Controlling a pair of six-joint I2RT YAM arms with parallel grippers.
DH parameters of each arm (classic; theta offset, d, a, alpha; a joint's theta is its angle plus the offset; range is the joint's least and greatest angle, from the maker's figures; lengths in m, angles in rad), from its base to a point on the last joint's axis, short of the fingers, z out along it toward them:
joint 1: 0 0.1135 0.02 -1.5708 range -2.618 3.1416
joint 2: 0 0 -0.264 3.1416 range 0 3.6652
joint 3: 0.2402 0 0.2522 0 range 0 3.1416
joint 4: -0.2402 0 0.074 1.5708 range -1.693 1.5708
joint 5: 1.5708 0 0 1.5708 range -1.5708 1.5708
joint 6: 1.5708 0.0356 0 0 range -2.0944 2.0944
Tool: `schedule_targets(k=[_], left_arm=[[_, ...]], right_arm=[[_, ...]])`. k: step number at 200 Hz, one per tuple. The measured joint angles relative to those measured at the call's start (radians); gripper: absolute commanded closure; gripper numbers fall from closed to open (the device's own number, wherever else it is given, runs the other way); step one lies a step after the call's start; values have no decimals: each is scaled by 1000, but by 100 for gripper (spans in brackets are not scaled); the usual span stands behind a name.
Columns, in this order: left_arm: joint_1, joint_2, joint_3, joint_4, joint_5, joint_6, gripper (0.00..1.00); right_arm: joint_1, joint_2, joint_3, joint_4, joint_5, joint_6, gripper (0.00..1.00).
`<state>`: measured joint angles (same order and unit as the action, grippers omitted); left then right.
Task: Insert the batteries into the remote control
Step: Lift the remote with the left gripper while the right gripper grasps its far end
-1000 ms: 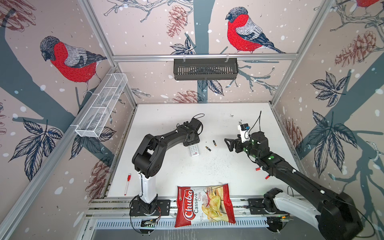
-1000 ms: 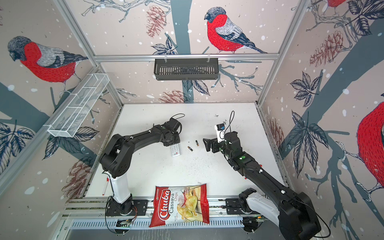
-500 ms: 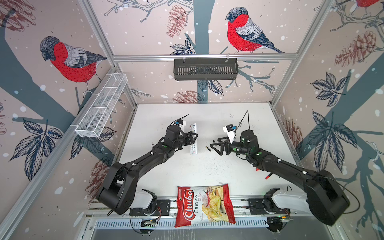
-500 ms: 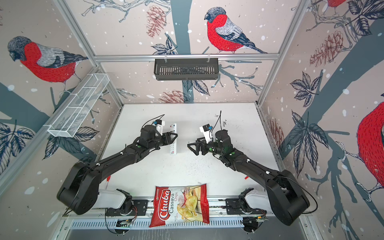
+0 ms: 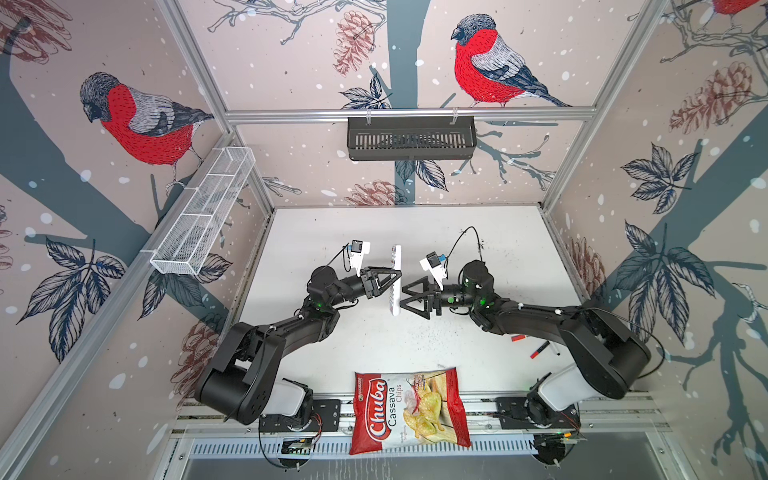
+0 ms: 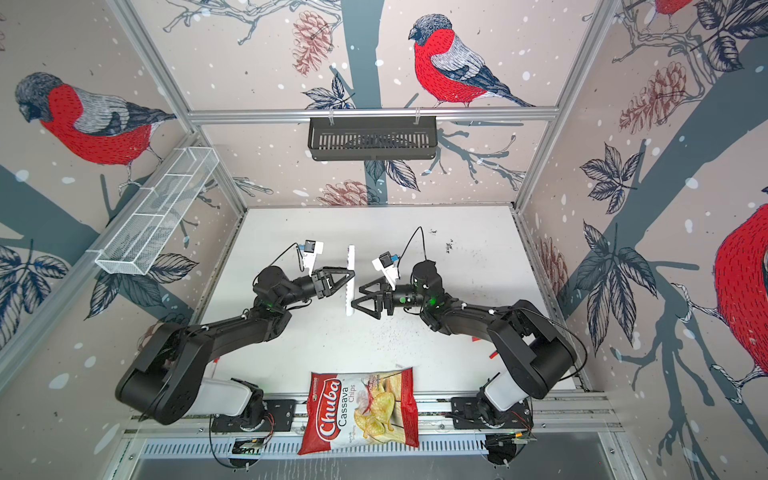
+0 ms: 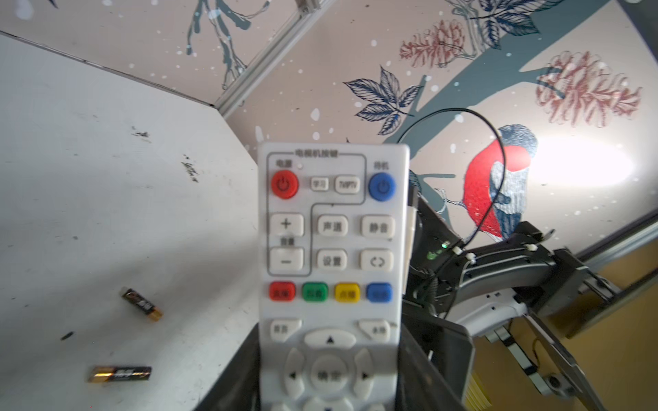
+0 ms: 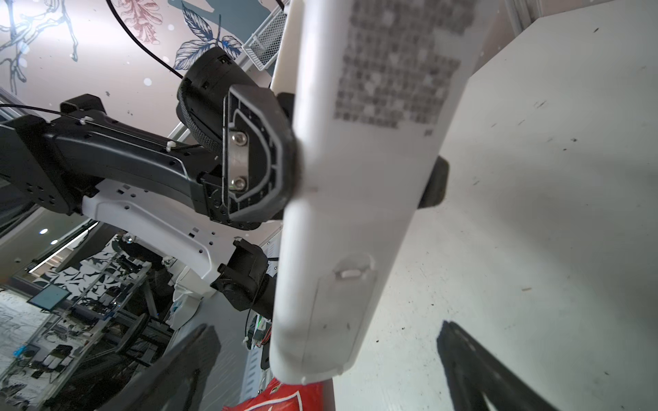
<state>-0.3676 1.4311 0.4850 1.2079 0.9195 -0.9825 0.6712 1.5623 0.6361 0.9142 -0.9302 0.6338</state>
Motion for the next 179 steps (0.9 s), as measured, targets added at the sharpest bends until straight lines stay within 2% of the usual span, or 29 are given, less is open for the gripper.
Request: schedule_targets(k=[16,34,63,94,105,116,134,136,140,143,179], left_arm=[[0,40,0,119,49,-72,64],[0,80,5,223,77,-140,63],[1,122,12,323,105,-223,63],[2,126,13,359,108,-236,61],[3,124,13,364,115,-223,59],[3,117,13,356,115,-209,53],[3,98,13,325,113,-185,38],[3,95,13,320,112,-182,32],[3,89,13,304,106,-176,12],[3,82,13,292,103,-172,5],[3,-56,37,-16,40,21,3]], right_arm=[[8,30,13,62,-22,27,5],[19,64,30,127,-41,59,14],[25,119,48,241,-66,134,34],[27,152,58,336,-95,209,53],[27,158,58,347,-97,229,57],[27,160,60,353,-98,234,59],[27,160,64,350,-100,231,63],[27,159,65,348,-100,229,63],[27,159,68,341,-97,223,64],[27,158,71,330,-93,218,64],[22,115,107,114,-21,122,66]])
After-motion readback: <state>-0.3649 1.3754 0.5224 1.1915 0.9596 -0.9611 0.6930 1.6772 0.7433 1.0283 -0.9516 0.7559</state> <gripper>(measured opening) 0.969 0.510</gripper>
